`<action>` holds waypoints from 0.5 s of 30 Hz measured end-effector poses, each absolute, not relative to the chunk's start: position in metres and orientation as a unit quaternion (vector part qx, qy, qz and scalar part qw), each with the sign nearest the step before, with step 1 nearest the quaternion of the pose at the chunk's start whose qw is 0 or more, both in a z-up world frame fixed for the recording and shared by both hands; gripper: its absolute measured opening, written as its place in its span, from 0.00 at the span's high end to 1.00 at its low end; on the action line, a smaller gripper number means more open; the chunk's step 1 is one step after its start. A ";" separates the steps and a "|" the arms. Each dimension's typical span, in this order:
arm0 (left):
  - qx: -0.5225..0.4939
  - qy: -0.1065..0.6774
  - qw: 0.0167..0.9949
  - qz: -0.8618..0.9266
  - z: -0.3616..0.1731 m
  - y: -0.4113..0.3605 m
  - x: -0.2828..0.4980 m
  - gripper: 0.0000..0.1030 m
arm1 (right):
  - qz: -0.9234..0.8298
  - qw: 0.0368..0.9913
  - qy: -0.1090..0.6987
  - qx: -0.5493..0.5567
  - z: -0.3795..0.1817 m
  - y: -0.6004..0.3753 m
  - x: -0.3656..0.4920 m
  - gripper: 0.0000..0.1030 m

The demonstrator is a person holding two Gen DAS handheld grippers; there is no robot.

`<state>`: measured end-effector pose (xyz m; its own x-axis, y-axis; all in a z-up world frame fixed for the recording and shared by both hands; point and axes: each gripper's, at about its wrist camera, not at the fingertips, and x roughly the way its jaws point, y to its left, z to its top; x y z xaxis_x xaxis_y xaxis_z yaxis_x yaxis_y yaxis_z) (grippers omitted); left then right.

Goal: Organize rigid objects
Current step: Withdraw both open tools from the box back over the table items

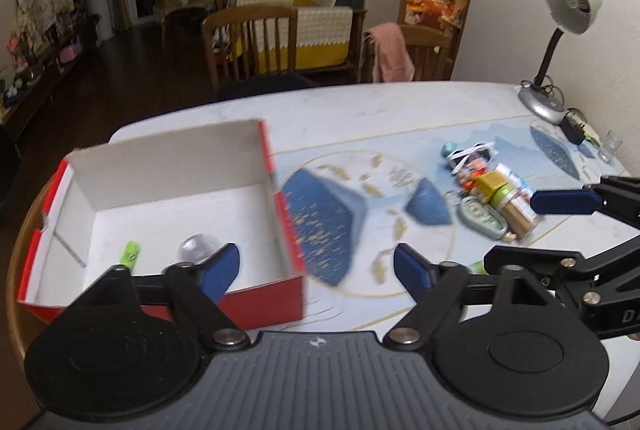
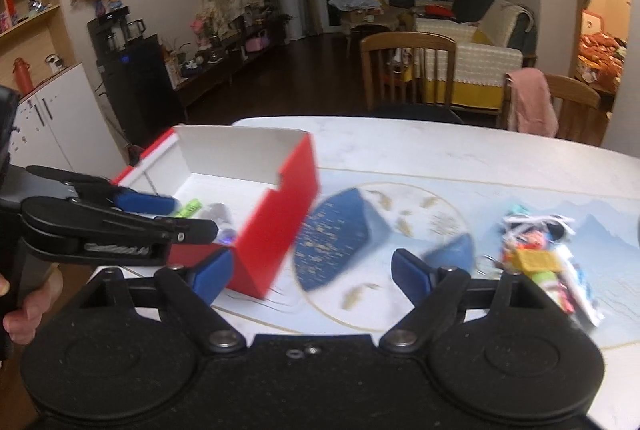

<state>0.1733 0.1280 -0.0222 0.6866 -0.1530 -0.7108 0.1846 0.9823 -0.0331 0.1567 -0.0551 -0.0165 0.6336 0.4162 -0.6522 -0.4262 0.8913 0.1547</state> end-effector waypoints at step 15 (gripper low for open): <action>0.018 0.397 0.908 -0.137 -0.047 0.016 0.176 0.16 | 0.153 0.914 0.375 -0.002 -0.046 -0.200 0.153 0.17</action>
<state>0.1755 0.0161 -0.0469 0.6479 -0.2345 -0.7247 0.2634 0.9617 -0.0757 0.1531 -0.2004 -0.0457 0.6719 0.2784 -0.6863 -0.2815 0.9531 0.1110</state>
